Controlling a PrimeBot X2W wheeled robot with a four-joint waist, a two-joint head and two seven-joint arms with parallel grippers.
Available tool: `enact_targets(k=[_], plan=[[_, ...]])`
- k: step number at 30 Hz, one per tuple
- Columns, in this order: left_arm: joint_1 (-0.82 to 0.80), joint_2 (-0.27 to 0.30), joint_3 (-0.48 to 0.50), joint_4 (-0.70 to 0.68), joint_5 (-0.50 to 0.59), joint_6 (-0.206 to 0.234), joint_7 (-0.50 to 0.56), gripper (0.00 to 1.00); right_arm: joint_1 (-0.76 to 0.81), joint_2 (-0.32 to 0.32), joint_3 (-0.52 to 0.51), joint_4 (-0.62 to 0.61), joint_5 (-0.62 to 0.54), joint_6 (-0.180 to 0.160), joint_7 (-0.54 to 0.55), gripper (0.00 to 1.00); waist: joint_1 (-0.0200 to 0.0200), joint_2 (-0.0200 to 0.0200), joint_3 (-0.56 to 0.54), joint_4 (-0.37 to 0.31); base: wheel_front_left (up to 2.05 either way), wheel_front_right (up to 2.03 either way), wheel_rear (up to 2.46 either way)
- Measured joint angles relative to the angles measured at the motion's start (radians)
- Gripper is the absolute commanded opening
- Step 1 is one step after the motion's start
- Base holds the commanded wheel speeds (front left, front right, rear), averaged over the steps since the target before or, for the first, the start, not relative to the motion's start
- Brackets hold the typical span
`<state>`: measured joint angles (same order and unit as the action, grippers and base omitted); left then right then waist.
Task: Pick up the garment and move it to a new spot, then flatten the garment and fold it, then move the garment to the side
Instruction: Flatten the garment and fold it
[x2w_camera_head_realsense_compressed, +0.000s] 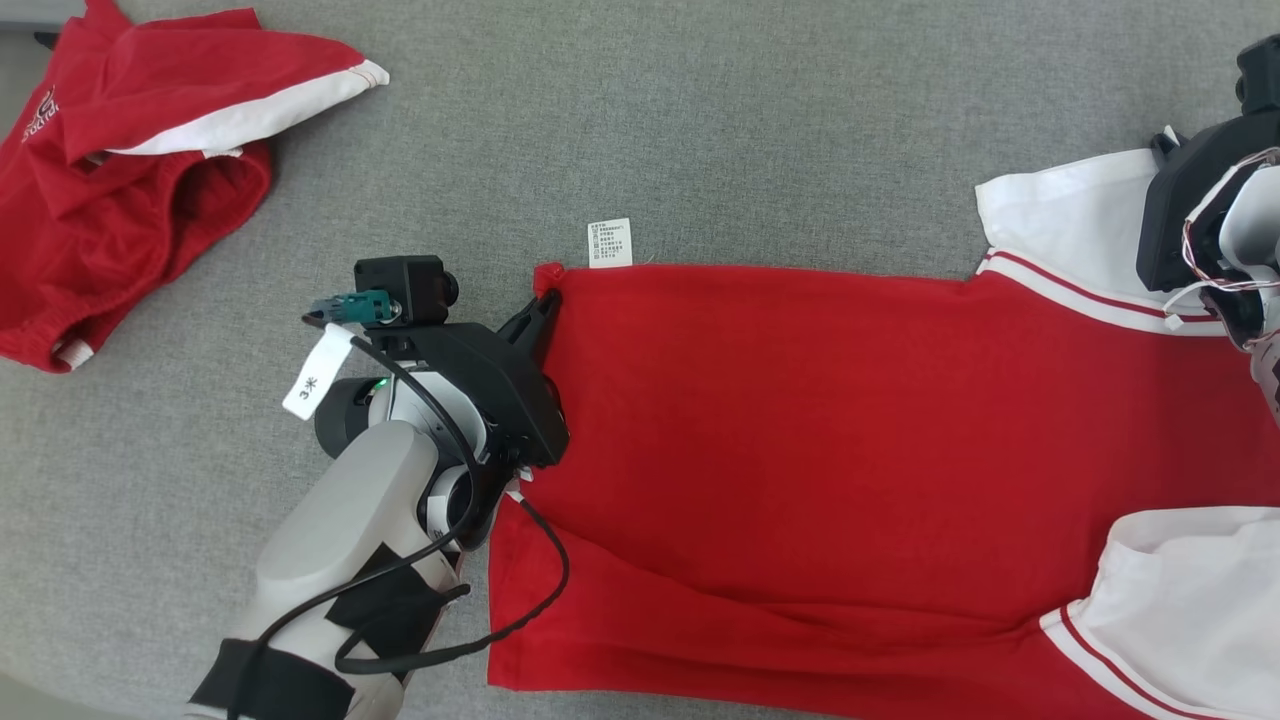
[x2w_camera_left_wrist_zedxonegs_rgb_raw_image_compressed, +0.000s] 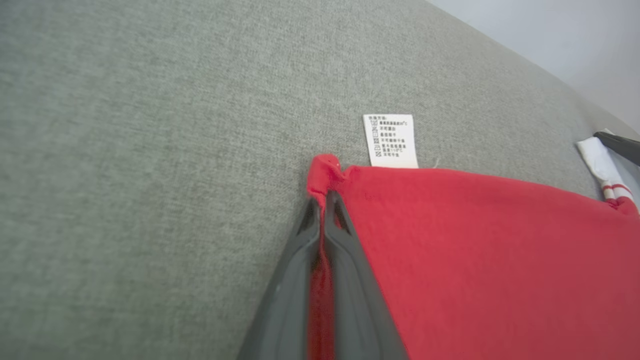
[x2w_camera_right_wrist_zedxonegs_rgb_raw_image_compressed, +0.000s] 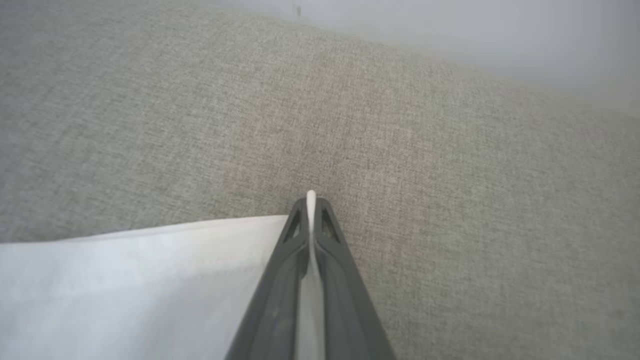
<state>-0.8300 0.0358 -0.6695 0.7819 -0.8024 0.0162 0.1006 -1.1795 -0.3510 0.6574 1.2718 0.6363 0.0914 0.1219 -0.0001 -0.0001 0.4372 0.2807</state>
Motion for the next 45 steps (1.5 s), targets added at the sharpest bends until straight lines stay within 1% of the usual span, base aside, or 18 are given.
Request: enact_targets(k=[4,6,8,14,16,17,18,24,27,32,36,41,43,45], plan=[[-0.008,-0.004,0.013,0.015,0.002,0.001,-0.032,0.00,-0.013,0.003,0.000,-0.003,0.000,0.002,-0.023,0.00,0.0002,0.0000,-0.005,-0.006,0.00,0.00,0.00],[-0.021,-0.008,0.018,0.024,0.008,0.006,-0.053,0.00,-0.018,-0.006,-0.003,-0.007,0.000,0.003,-0.048,0.00,0.0003,0.0001,-0.010,-0.009,0.00,0.00,0.00],[-0.022,-0.011,0.039,0.024,0.013,0.020,-0.096,0.00,-0.018,-0.019,-0.010,-0.011,0.000,0.007,-0.079,0.00,0.0004,0.0001,-0.018,-0.011,0.00,0.00,0.00],[-0.009,-0.003,0.047,0.038,0.020,0.019,-0.163,0.00,0.002,-0.033,-0.023,-0.019,0.014,0.023,-0.167,0.00,0.0004,0.0001,-0.049,-0.019,0.00,0.00,0.00],[-0.003,0.000,0.049,0.040,0.020,0.018,-0.172,0.00,0.011,-0.033,-0.027,-0.018,0.019,0.023,-0.177,0.00,0.0003,0.0001,-0.055,-0.021,0.00,0.00,0.00],[0.009,0.009,0.046,0.049,0.022,0.017,-0.182,0.00,0.031,-0.031,-0.034,-0.020,0.026,0.024,-0.201,0.00,0.0002,0.0001,-0.067,-0.027,0.00,0.00,0.00],[0.009,0.009,0.046,0.049,0.022,0.017,-0.182,0.00,0.031,-0.031,-0.034,-0.020,0.026,0.024,-0.201,0.00,0.0002,0.0001,-0.067,-0.027,0.00,0.00,0.00],[0.030,0.027,0.036,0.059,0.029,-0.009,-0.210,0.00,0.079,-0.008,-0.060,-0.052,0.067,0.032,-0.277,0.00,0.0002,0.0001,-0.103,-0.047,0.00,0.00,0.00],[0.034,0.037,0.035,0.059,0.035,-0.018,-0.226,0.00,0.106,-0.008,-0.075,-0.077,0.096,0.033,-0.317,0.00,0.0001,0.0001,-0.122,-0.060,0.00,0.00,0.00],[0.065,0.060,0.035,0.053,0.038,-0.031,-0.252,0.00,0.181,-0.011,-0.044,-0.190,0.125,0.033,-0.342,0.00,0.0001,0.0001,-0.153,-0.084,0.00,0.00,0.00],[0.082,0.084,0.017,0.050,0.049,-0.035,-0.260,0.00,0.253,-0.023,-0.026,-0.296,0.186,0.033,-0.351,0.00,0.0001,0.0001,-0.179,-0.106,0.00,0.00,0.00],[0.114,0.110,0.003,0.038,0.078,-0.037,-0.270,0.00,0.335,-0.071,0.007,-0.394,0.245,0.033,-0.352,0.00,0.0001,0.0001,-0.214,-0.131,0.00,0.00,0.00],[0.129,0.122,-0.008,0.022,0.086,-0.052,-0.279,0.00,0.362,-0.091,0.020,-0.435,0.273,0.033,-0.352,0.00,0.0001,0.0000,-0.229,-0.140,0.00,0.00,0.00],[0.157,0.127,-0.014,0.003,0.087,-0.056,-0.287,0.00,0.389,-0.106,0.030,-0.482,0.306,0.034,-0.353,0.00,0.0000,0.0000,-0.243,-0.149,0.00,0.00,0.00]])
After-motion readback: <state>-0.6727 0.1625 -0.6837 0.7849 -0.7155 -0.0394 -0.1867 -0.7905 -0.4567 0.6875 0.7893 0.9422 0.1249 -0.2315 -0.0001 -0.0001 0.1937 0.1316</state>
